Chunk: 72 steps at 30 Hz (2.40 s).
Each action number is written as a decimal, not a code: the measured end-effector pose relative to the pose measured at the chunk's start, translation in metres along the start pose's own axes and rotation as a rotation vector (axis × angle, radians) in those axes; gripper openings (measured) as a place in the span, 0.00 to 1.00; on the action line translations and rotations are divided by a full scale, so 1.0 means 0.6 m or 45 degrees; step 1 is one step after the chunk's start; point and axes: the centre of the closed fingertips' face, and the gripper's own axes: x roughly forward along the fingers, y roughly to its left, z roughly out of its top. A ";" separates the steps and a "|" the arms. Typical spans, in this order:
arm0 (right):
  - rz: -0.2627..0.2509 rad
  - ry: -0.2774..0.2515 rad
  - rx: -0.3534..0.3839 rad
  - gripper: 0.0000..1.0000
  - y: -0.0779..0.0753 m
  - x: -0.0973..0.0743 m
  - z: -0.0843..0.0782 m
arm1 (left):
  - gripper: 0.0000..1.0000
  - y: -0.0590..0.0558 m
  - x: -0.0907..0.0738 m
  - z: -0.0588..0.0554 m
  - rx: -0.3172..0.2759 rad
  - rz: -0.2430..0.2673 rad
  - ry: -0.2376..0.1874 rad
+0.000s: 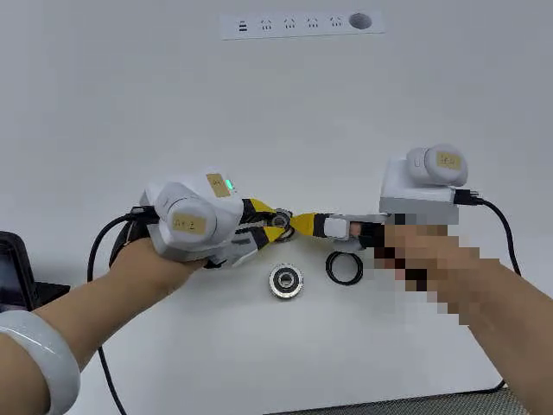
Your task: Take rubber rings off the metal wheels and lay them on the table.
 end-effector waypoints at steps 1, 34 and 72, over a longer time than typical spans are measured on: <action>0.006 0.000 -0.006 0.01 0.004 0.000 0.001 | 0.12 0.000 0.000 0.000 0.000 0.000 0.000; -0.027 -0.008 0.024 0.02 -0.004 -0.006 -0.001 | 0.21 -0.010 -0.003 0.010 0.050 -0.029 -0.044; 0.031 -0.093 0.085 0.02 0.031 -0.086 -0.033 | 0.53 0.004 -0.038 -0.020 -0.050 0.060 -0.053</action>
